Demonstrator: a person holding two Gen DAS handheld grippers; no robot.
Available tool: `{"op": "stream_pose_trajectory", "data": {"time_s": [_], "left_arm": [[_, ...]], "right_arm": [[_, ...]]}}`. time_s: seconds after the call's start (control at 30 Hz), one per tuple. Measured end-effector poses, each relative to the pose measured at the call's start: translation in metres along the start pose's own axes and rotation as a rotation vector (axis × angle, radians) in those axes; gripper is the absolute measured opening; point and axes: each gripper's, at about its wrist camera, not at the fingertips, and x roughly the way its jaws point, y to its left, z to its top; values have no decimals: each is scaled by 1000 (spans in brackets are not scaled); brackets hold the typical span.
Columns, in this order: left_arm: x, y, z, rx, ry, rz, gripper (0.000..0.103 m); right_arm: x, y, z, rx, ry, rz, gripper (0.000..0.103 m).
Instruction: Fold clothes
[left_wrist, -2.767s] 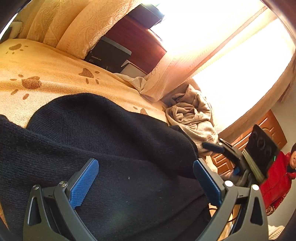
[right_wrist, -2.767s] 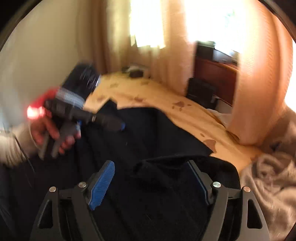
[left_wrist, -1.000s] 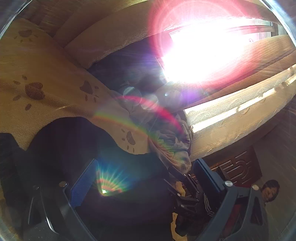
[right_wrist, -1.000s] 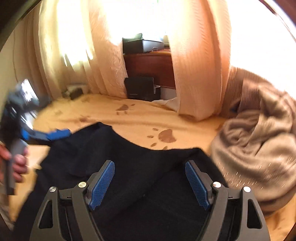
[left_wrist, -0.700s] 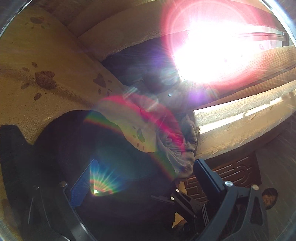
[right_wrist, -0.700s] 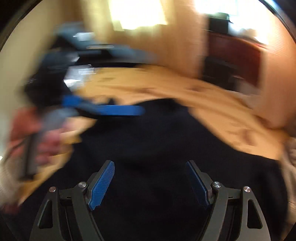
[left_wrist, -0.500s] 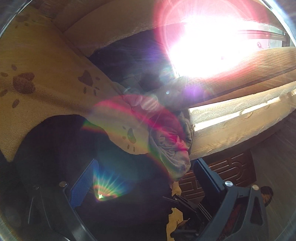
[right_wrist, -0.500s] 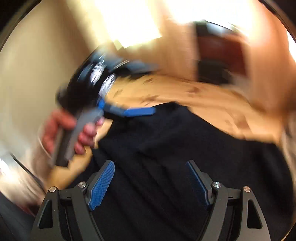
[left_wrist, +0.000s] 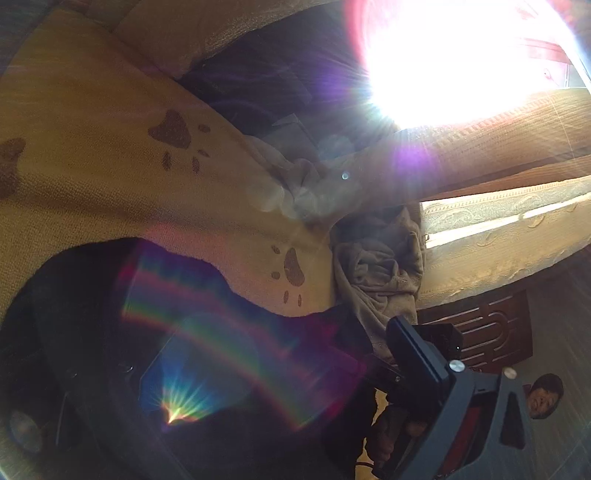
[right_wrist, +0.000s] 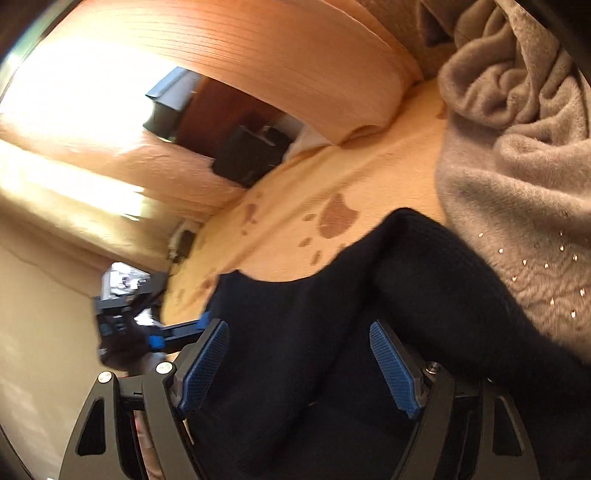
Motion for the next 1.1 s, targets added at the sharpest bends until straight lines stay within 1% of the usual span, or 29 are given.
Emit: {"op": "stream_pose_trajectory", "data": {"time_s": [0.07, 0.13, 0.17, 0.2, 0.23, 0.27, 0.3, 0.33, 0.4, 0.47, 0.5, 0.57, 0.63, 0.67, 0.77, 0.8, 0.87, 0.93, 0.97, 1.0, 1.03, 1.07, 1.1], "left_arm": [[4, -2, 1, 13, 8, 8, 103], [9, -4, 3, 20, 13, 15, 103], [12, -5, 5, 20, 14, 8, 103], [14, -5, 6, 17, 15, -1, 103], [15, -5, 8, 9, 15, -15, 103], [16, -5, 9, -2, 8, -30, 103], [15, -4, 11, -13, -2, -50, 103], [14, -4, 12, -19, -14, -70, 103], [10, -4, 15, -12, -51, -100, 103], [5, -4, 18, 7, -104, -94, 103], [3, -2, 20, 9, -130, -81, 103], [-1, 6, 25, 3, -177, -65, 103], [-4, 10, 29, -9, -185, -80, 103], [-5, 11, 30, -10, -182, -78, 103], [-4, 5, 28, 18, -125, -13, 103], [-5, 4, 27, 24, -110, 1, 103], [-13, 1, 21, 28, -92, -23, 103], [-22, -8, 12, 69, -65, -28, 103], [-27, -16, 6, 122, -52, -4, 103], [-32, -25, -2, 198, -44, 40, 103], [-37, -34, -10, 273, -37, 84, 103], [-41, -44, -19, 353, -33, 135, 103], [-44, -53, -29, 442, -40, 201, 103]], "right_arm": [[1, 5, 1, -36, -13, -40, 79], [8, 10, 3, -73, -18, -89, 71], [12, 13, 5, -93, -17, -108, 59], [18, 15, 6, -109, -11, -126, 43], [23, 15, 8, -120, -5, -144, 33], [26, 15, 10, -130, -2, -162, 19], [31, 13, 12, -140, -7, -171, 16], [32, 13, 14, -152, -21, -177, 15], [22, 16, 20, -194, -89, -196, 13], [16, 21, 27, -233, -143, -230, 12], [17, 22, 30, -252, -153, -251, 12], [29, 27, 36, -317, -156, -331, 12], [45, 25, 40, -358, -101, -361, 12], [47, 22, 41, -353, -87, -351, 13], [36, 18, 43, -327, -73, -303, 15], [29, 20, 40, -341, -76, -299, 16], [15, 33, 24, -444, -102, -354, 19], [0, 48, 5, -558, -129, -420, 30], [-7, 55, -7, -624, -148, -444, 47], [-15, 63, -21, -694, -169, -463, 71], [-22, 69, -35, -747, -196, -483, 80], [-28, 73, -48, -792, -225, -502, 84], [-34, 78, -61, -836, -254, -521, 84]]}}
